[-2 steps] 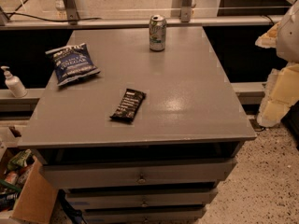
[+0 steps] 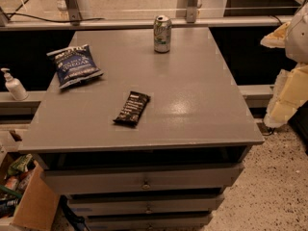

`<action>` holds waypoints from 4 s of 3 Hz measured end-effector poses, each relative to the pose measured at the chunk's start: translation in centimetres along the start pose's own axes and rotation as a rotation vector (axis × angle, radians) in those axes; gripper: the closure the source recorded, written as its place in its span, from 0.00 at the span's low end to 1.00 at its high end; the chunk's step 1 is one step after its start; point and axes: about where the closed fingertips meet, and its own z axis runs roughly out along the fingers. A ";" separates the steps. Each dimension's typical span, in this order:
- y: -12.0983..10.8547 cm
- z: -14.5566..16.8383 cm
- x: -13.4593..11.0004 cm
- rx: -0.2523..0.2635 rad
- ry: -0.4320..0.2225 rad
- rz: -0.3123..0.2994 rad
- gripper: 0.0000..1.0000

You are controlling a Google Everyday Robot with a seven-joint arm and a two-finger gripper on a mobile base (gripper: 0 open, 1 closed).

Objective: Knock 7up can over

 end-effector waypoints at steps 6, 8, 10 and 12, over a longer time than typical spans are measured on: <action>-12.7 10.2 -6.8 0.012 -0.505 0.195 0.00; -17.7 15.7 -9.5 0.025 -0.633 0.372 0.00; -23.6 18.8 -13.3 0.009 -0.808 0.510 0.00; -28.1 19.8 -17.5 -0.049 -0.960 0.490 0.00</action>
Offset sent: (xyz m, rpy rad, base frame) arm 0.1184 0.0230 -0.0343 0.3370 -0.0902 0.0570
